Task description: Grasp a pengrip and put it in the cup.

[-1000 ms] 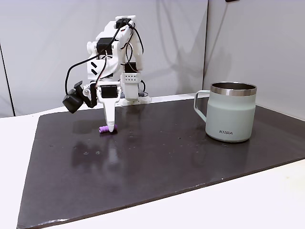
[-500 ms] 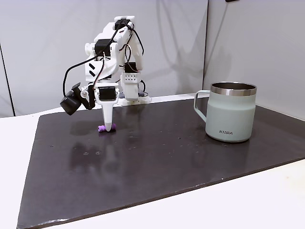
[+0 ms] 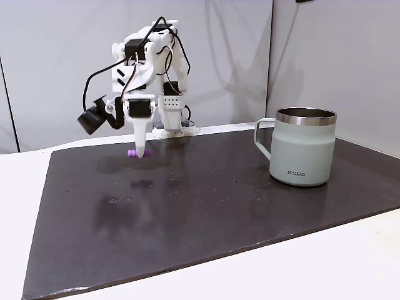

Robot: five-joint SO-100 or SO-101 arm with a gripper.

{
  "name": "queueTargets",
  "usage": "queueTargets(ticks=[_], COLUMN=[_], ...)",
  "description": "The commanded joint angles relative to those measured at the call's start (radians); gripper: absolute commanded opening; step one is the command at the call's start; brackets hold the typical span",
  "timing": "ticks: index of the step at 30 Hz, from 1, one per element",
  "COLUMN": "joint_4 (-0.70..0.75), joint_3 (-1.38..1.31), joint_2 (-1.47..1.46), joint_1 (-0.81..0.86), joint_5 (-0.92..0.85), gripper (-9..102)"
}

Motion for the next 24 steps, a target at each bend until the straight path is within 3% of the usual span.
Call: queueTargets(ticks=[1, 13, 24], joint_4=[0.057, 0.287, 0.336], joint_3=[-0.058, -0.359, -0.666], joint_2=[0.158, 0.238, 0.052], joint_1=[-0.052, -0.341, -0.578], joint_5=[0.031, 0.21, 0.364], gripper=[0, 0, 0])
